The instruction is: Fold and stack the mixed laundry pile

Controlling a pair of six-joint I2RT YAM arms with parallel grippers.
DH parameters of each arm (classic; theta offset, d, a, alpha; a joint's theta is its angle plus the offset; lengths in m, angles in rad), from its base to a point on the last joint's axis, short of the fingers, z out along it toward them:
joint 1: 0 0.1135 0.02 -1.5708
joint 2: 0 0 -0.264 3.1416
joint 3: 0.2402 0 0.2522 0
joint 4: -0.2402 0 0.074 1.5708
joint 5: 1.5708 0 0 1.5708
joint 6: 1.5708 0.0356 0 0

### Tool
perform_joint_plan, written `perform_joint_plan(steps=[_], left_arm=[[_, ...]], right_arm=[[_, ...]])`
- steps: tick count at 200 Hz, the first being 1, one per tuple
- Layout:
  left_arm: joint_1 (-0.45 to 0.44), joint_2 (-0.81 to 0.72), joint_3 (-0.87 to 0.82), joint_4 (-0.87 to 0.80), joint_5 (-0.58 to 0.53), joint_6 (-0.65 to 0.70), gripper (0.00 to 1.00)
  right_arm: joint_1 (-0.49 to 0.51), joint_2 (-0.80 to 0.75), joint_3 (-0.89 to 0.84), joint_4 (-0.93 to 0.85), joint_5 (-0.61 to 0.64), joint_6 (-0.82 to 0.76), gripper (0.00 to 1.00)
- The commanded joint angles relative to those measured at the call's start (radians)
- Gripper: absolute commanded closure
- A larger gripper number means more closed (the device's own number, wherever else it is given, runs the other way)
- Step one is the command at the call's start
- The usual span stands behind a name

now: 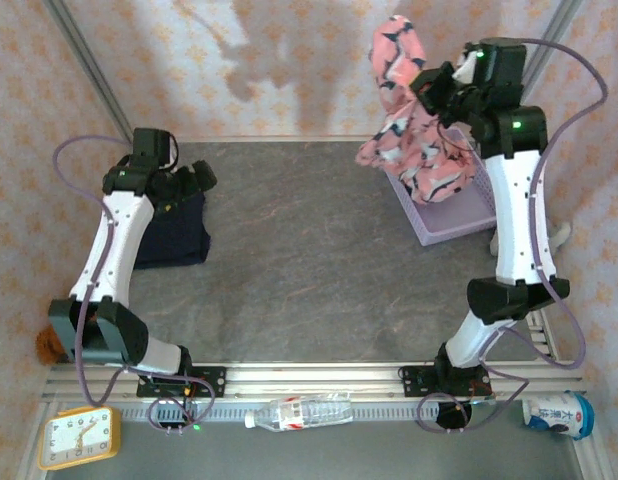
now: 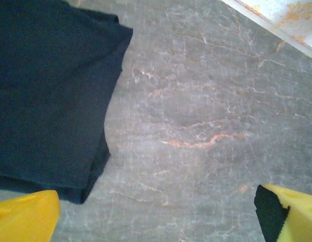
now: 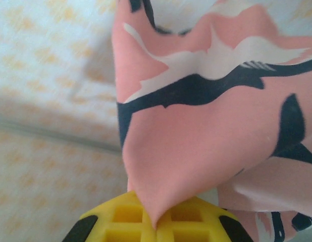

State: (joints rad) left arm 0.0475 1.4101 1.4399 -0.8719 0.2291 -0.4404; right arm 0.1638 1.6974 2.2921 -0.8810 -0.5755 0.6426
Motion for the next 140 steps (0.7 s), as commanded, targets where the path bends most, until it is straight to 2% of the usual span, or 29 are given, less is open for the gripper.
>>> perform_joint_plan(steps=[1,31,48,55,66,73,82,103,140], left_arm=[[0.005,-0.123,-0.065,0.030,0.023,-0.045,0.00],[0.004,-0.240,-0.165,0.007,0.041,-0.047,0.00],[0.005,-0.292,-0.230,0.007,0.042,-0.062,0.00],[0.005,-0.310,-0.256,0.008,0.050,-0.071,0.00],[0.005,-0.332,-0.297,0.017,0.072,-0.088,0.00],[0.004,-0.342,-0.321,0.024,0.093,-0.089,0.00],[0.004,-0.352,-0.352,0.034,0.120,-0.129,0.00],[0.000,-0.373,-0.417,0.057,0.166,-0.164,0.00],[-0.017,-0.453,-0.509,0.075,0.198,-0.227,0.00]], right_arm=[[0.089,-0.061,-0.097,0.004,-0.028,0.038,1.00],[0.184,-0.183,-0.414,0.142,-0.001,0.108,1.00],[0.241,-0.201,-0.623,0.247,-0.028,0.165,0.99],[0.279,-0.189,-0.695,0.280,-0.042,0.179,0.91],[0.345,-0.142,-0.762,0.297,-0.056,0.167,0.71],[0.387,-0.103,-0.767,0.262,-0.042,0.136,0.58],[0.430,-0.058,-0.747,0.195,0.003,0.082,0.49],[0.469,-0.027,-0.719,0.094,0.142,0.016,0.38],[0.399,-0.140,-0.770,-0.023,0.439,0.010,0.18]])
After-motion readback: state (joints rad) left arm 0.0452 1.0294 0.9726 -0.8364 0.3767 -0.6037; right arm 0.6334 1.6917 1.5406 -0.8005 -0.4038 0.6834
